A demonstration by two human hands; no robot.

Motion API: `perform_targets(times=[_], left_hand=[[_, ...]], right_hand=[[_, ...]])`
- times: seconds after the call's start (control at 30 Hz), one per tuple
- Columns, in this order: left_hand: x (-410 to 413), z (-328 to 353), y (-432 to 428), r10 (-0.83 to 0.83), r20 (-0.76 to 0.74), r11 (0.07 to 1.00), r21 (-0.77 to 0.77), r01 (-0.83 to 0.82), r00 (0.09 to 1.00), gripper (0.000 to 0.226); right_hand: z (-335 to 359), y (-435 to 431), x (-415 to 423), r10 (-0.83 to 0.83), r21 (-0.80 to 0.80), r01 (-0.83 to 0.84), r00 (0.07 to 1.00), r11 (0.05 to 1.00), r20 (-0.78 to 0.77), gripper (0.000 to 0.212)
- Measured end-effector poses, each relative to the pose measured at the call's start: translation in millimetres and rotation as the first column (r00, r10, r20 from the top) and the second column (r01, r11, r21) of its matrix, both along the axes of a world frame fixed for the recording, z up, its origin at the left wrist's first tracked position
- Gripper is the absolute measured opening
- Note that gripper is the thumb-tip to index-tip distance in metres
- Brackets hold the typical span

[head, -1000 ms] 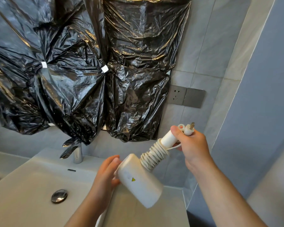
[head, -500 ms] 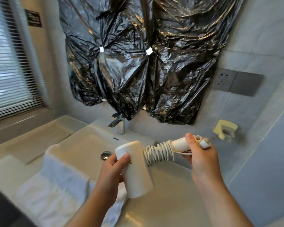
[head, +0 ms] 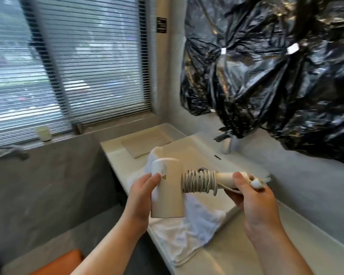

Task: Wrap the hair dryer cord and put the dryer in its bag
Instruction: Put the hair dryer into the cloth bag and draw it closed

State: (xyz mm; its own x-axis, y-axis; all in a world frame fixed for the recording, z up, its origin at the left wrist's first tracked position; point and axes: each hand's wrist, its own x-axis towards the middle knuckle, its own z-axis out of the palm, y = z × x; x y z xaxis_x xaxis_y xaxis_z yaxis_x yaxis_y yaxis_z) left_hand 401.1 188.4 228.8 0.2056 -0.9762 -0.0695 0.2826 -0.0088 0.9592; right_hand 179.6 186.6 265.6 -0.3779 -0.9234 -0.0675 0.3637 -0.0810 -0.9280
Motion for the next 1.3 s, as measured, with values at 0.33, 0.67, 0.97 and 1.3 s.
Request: perform_targets(times=[0.33,0.67,0.97,1.3], left_hand=[[70.6,-12.2,-7.3,0.18,-0.015,0.983,0.021,-0.18,0.984,0.038],[137.4,-36.3,-103.3,0.198,-0.013,0.978,0.074,-0.197,0.98,0.051],[239.7,-48.0,-194.4,0.206,-0.002,0.964,0.172,-0.203,0.978,0.048],[336.6,-56.9,-249.7,0.268,-0.024,0.937,0.24,-0.255,0.963,0.043]], right_hand=[[-13.6,-39.1,73.0,0.205,0.032,-0.205,0.979,0.978,-0.006,0.013],[-35.4,-132.6,137.9,0.215,0.072,-0.211,0.975,0.975,-0.055,0.003],[-54.3,-235.7,244.3,0.26,0.145,-0.248,0.963,0.958,-0.069,0.003],[-67.7,-306.1,343.7,0.319,0.197,-0.304,0.947,0.932,-0.047,0.005]])
